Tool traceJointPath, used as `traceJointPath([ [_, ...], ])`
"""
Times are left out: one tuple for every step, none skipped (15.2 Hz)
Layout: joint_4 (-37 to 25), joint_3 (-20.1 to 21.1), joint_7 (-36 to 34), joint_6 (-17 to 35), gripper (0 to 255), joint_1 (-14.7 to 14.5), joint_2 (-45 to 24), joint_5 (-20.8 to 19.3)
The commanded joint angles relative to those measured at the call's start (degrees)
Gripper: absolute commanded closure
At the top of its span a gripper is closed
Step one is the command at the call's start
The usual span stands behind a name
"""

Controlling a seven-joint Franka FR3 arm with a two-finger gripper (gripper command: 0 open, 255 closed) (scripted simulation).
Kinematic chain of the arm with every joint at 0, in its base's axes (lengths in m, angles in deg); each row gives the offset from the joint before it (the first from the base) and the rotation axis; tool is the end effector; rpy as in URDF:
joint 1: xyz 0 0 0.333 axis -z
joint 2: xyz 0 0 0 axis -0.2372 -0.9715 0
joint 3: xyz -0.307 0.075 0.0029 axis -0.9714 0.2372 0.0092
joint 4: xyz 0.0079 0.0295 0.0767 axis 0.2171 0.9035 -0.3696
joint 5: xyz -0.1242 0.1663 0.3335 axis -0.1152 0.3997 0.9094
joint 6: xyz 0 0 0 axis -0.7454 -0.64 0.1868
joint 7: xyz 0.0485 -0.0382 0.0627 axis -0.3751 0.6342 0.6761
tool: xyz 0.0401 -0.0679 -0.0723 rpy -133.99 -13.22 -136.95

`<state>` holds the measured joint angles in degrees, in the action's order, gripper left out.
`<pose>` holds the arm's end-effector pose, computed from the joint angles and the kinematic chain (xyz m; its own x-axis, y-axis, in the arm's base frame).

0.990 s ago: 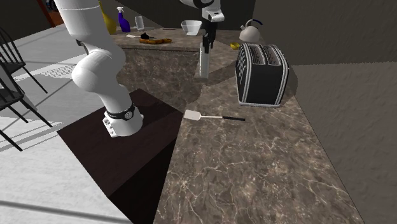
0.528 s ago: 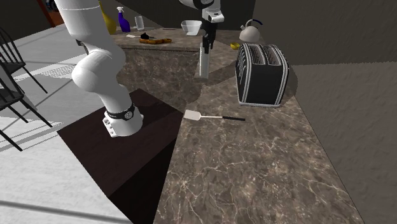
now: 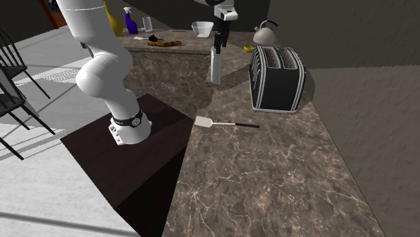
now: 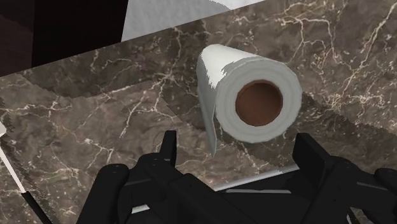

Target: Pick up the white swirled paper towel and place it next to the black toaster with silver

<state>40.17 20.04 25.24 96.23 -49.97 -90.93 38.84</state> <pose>0.1151 0.5439 0.4301 0.9641 0.2627 -0.0394 0.2605 -0.9640 -0.0537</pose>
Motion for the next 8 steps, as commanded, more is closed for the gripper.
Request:
traceJointPath([
  [-2.2,-0.1,0.7,-3.6,0,0.3,1.8,1.2],
  [-3.2,-0.2,1.0,-5.1,0,0.4,2.4,1.6],
  [-3.2,-0.3,1.0,-5.1,0,0.3,2.4,1.6],
  [-3.2,-0.3,1.0,-5.1,0,0.3,2.4,1.6],
  [-3.2,-0.3,1.0,-5.1,0,0.3,2.4,1.6],
  [-3.2,-0.3,1.0,-5.1,0,0.3,2.4,1.6],
  [-3.2,-0.3,1.0,-5.1,0,0.3,2.4,1.6],
  [-3.2,-0.3,1.0,-5.1,0,0.3,2.4,1.6],
])
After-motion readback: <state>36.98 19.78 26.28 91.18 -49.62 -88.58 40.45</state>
